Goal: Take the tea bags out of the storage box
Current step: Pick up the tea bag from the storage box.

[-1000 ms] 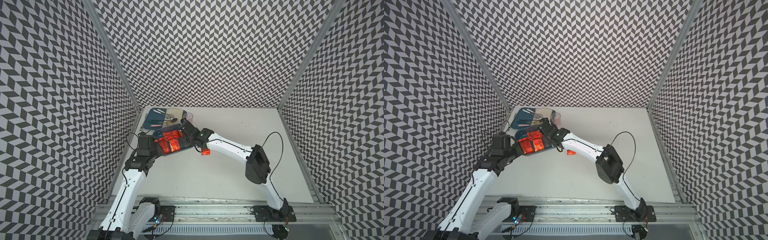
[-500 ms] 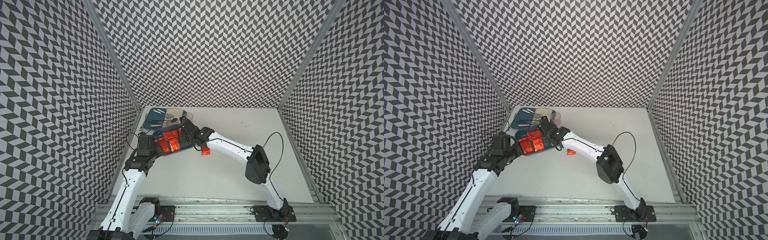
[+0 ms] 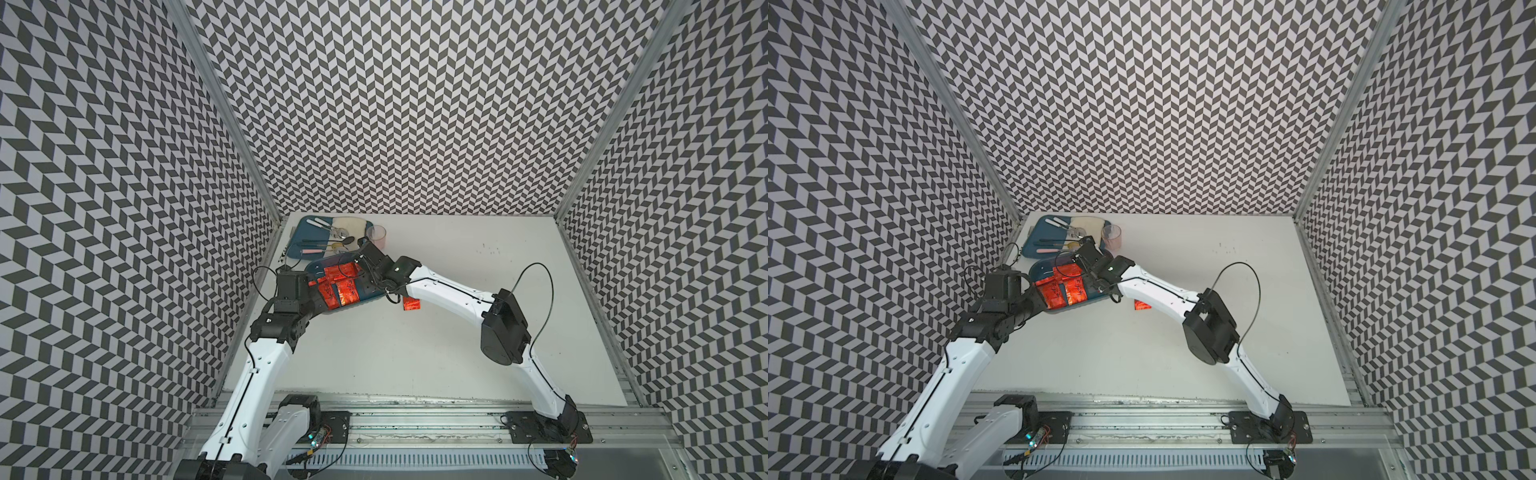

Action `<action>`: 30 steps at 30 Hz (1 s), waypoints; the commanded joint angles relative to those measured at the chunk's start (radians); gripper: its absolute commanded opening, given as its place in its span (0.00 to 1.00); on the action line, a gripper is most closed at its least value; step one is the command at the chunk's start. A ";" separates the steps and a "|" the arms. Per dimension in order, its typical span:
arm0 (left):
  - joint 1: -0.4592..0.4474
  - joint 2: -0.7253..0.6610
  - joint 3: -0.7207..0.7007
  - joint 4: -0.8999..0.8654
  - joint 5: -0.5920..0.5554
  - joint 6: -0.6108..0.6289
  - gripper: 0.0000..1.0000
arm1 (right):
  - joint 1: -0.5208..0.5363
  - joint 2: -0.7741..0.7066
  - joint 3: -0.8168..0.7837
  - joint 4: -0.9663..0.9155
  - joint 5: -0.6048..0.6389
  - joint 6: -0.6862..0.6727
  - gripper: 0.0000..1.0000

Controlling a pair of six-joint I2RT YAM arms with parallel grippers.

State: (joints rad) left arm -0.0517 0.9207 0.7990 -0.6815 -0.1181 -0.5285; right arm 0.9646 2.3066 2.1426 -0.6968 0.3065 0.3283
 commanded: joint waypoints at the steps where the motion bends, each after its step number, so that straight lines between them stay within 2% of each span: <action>1: 0.005 -0.021 0.006 0.054 0.011 0.000 0.00 | -0.001 0.010 0.028 -0.005 0.036 -0.009 0.26; 15: 0.006 -0.019 0.006 0.057 0.012 0.002 0.00 | -0.001 -0.070 0.028 -0.010 -0.004 -0.003 0.00; 30: 0.006 -0.019 0.005 0.056 0.013 0.001 0.00 | -0.003 -0.244 -0.039 0.046 -0.137 0.028 0.00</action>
State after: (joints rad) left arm -0.0517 0.9207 0.7990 -0.6807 -0.1150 -0.5282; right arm 0.9607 2.1216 2.1212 -0.7002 0.1970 0.3450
